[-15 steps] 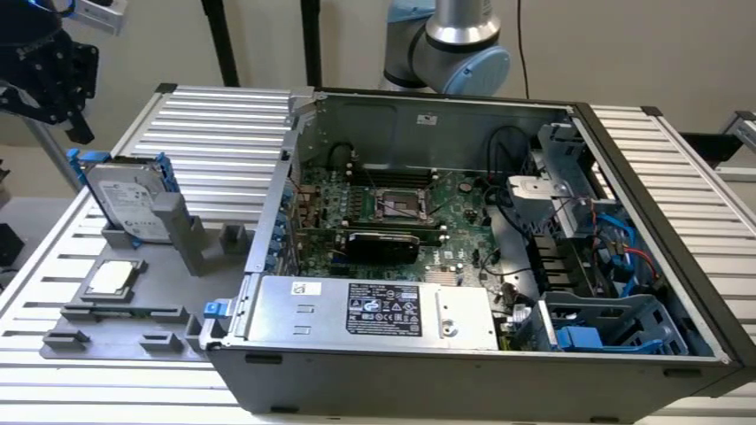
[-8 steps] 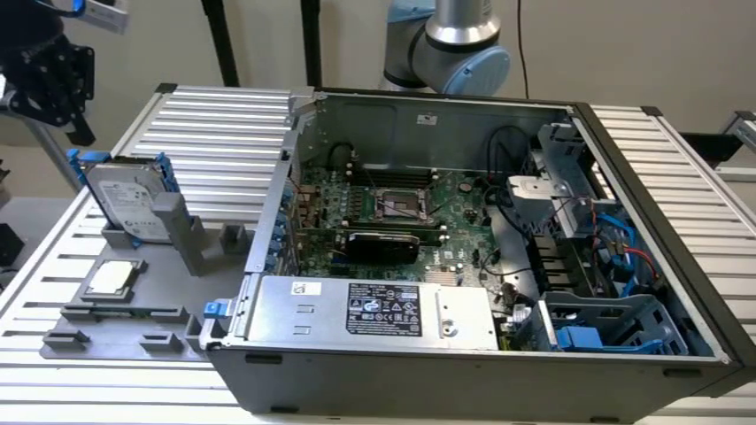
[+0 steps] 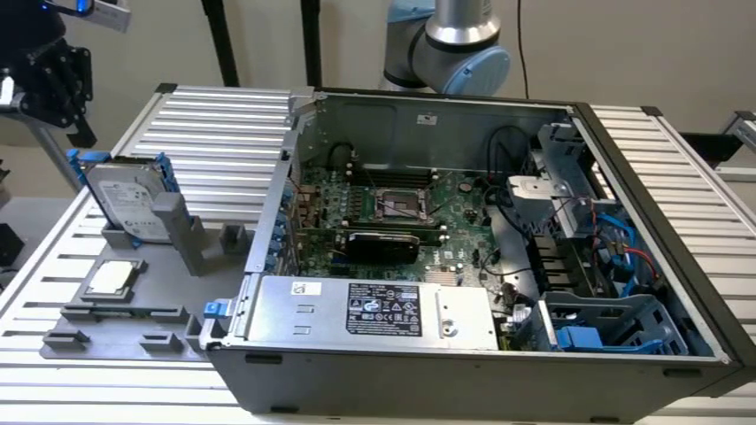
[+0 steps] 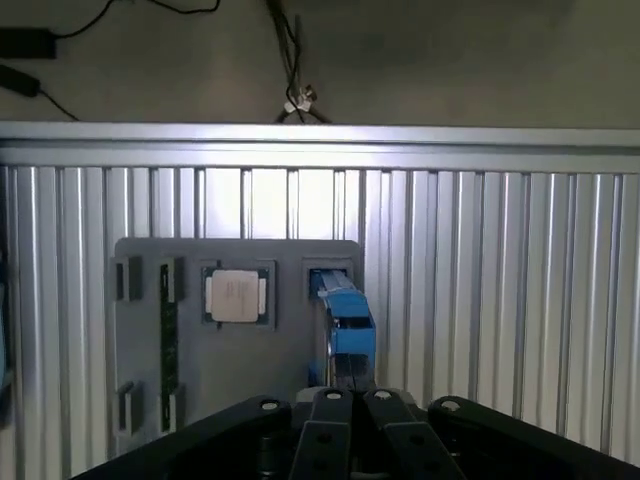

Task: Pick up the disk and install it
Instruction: 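Pick up the disk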

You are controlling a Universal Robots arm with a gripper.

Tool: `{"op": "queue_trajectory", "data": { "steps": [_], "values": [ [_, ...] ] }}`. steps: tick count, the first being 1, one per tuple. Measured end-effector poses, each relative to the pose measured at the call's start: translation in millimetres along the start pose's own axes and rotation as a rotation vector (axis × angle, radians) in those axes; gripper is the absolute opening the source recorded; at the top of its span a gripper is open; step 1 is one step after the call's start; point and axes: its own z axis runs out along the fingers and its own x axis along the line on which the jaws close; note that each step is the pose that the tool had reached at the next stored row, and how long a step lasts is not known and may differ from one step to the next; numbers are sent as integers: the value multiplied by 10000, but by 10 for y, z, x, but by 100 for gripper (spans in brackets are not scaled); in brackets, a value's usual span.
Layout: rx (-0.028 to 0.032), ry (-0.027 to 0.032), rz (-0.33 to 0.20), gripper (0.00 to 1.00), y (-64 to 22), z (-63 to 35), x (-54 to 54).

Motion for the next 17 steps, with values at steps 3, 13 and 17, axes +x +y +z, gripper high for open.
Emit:
{"op": "queue_trajectory", "data": {
  "steps": [3, 13, 17],
  "values": [
    [0, 0, -6, 100, -1, 0, 0],
    [1, -1, 17, 100, -2, 79, 1],
    [2, -19, 106, 100, -3, 141, 1]
  ]
}}
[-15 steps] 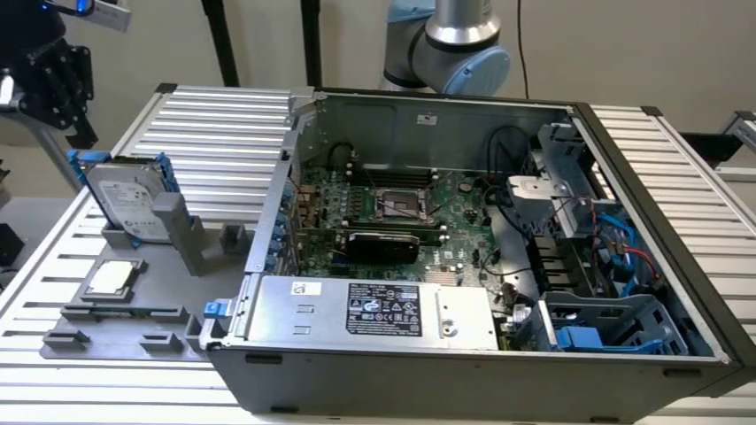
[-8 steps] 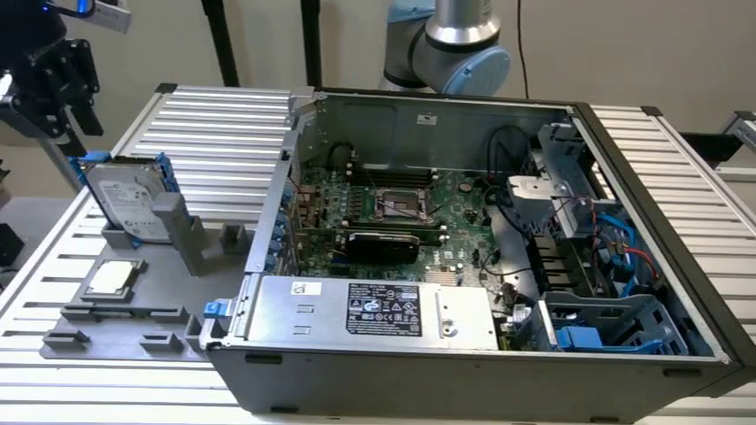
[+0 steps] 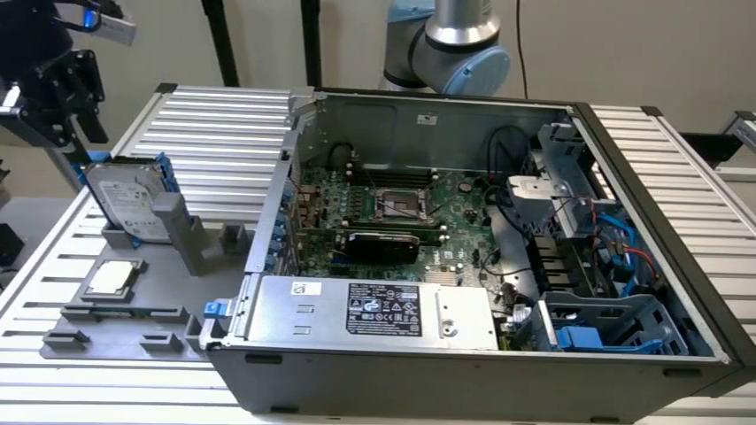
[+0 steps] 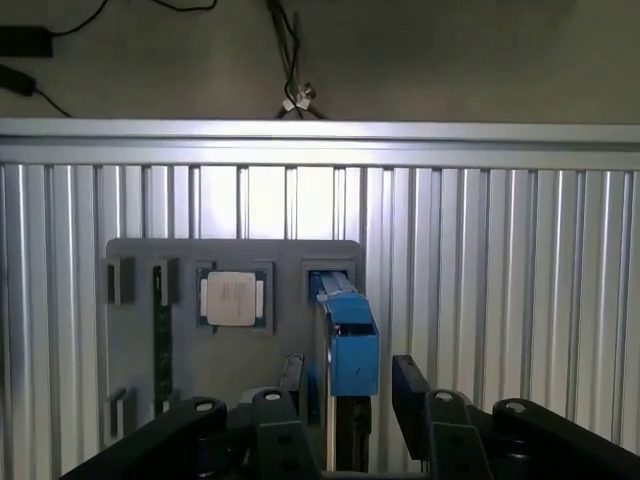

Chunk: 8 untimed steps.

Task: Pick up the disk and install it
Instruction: 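Pick up the disk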

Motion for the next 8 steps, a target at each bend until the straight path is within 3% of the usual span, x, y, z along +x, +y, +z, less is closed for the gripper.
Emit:
{"op": "queue_trajectory", "data": {
  "steps": [8],
  "values": [
    [2, -52, 259, 100, -2, 102, 1]
  ]
}}
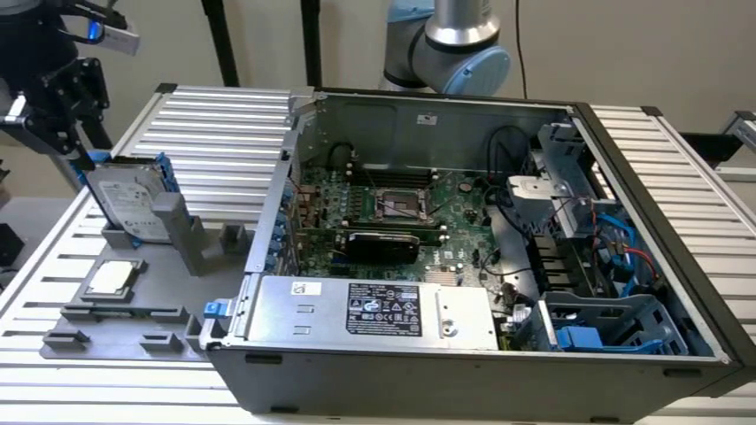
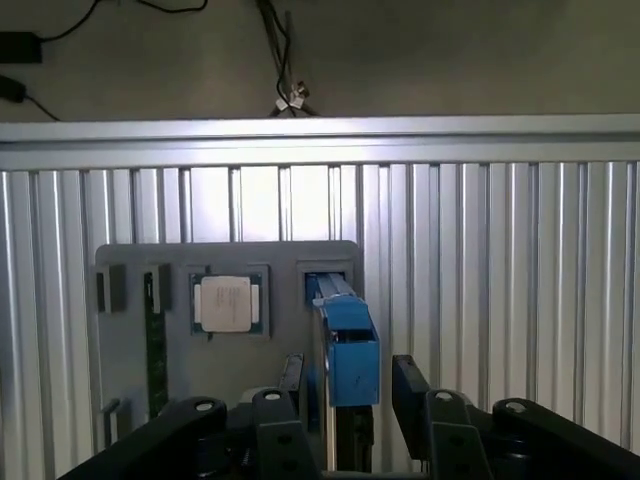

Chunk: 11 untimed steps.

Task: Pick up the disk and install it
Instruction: 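Pick up the disk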

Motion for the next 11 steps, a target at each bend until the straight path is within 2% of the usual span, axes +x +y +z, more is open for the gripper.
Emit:
{"op": "queue_trajectory", "data": {
  "steps": [11],
  "values": [
    [0, -8, 38, 100, -3, 199, 3]
  ]
}}
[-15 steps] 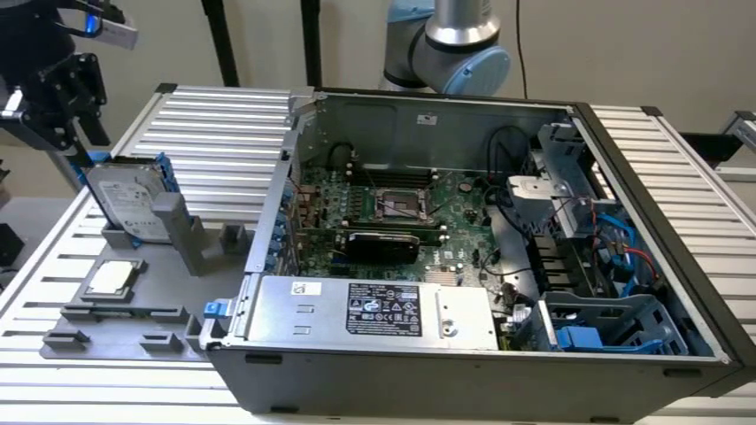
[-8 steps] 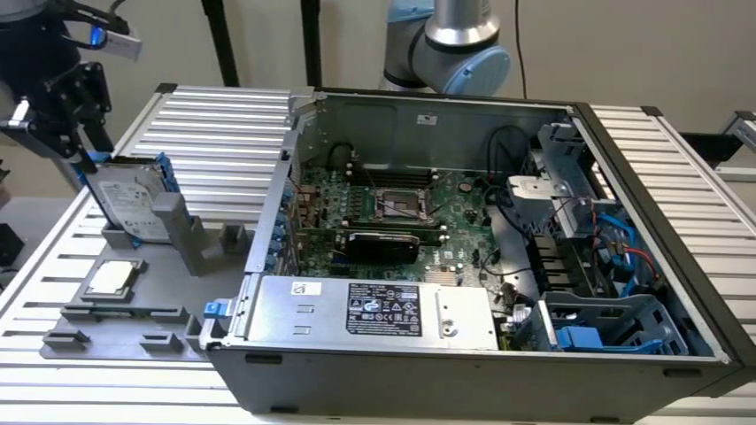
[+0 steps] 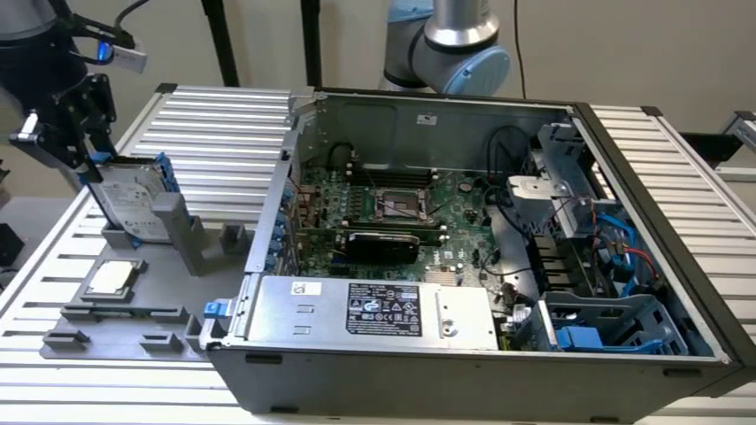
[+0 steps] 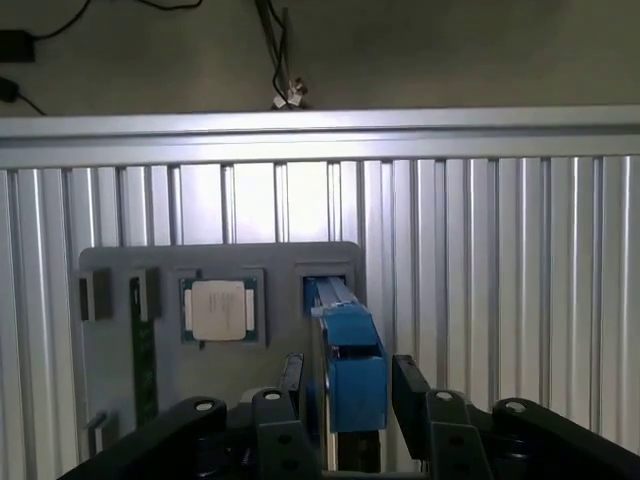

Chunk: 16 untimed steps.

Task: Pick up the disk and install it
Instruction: 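Pick up the disk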

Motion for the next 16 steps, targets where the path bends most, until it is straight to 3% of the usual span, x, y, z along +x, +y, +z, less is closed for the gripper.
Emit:
{"op": "queue_trajectory", "data": {
  "steps": [11, 16],
  "values": [
    [43, 1, -220, 100, 17, 200, 4],
    [48, 3, -235, 100, 18, 219, 4]
  ]
}}
